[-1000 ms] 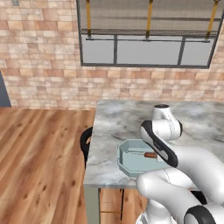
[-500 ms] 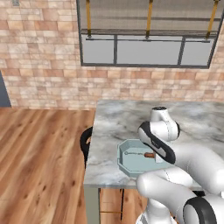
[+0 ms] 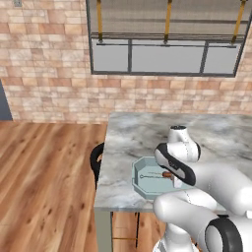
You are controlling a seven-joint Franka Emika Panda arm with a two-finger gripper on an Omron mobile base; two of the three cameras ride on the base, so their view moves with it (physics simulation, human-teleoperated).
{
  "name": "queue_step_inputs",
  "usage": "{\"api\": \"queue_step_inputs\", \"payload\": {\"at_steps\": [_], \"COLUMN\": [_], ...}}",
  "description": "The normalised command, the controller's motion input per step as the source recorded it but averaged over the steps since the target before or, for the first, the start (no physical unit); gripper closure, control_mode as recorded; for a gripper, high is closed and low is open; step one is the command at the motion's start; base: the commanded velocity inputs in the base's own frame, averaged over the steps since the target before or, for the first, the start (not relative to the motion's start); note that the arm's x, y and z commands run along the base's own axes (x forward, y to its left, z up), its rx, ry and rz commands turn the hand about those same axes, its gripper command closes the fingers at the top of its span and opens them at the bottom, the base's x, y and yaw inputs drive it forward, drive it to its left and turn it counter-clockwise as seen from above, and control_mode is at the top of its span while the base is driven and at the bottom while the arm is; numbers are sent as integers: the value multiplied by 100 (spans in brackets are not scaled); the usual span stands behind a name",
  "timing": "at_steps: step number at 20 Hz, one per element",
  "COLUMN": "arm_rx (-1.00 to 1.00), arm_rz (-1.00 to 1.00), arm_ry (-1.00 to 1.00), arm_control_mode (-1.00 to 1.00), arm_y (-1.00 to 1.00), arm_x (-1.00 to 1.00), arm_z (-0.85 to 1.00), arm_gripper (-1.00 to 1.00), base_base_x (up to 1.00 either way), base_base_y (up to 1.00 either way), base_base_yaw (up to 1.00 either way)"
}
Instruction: Place the cold items (bell pepper and tangerine) from the fridge in one tupperware on the dining counter. Place the warm items (kebab skewer and hot dog) in the stove area in another tupperware.
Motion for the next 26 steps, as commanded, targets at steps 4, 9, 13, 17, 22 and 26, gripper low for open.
{"api": "queue_step_inputs", "payload": {"at_steps": [4,9,13,17,22,26], "arm_rx": [0,0,0,0,0,0], "arm_rz": [0,0,0,0,0,0], "arm_ry": [-1,-1,0,0,0,0], "arm_control_mode": [-100,-100,-100,-100,-100,-100], "arm_y": [0,0,0,0,0,0], "arm_x": [0,0,0,0,0,0], "arm_z": [-16,-16,-18,-22,-25,-26], "arm_gripper": [100,100,100,100,100,100], "base_base_x": [0,0,0,0,0,0], "base_base_y": [0,0,0,0,0,0], "base_base_yaw": [0,0,0,0,0,0]}}
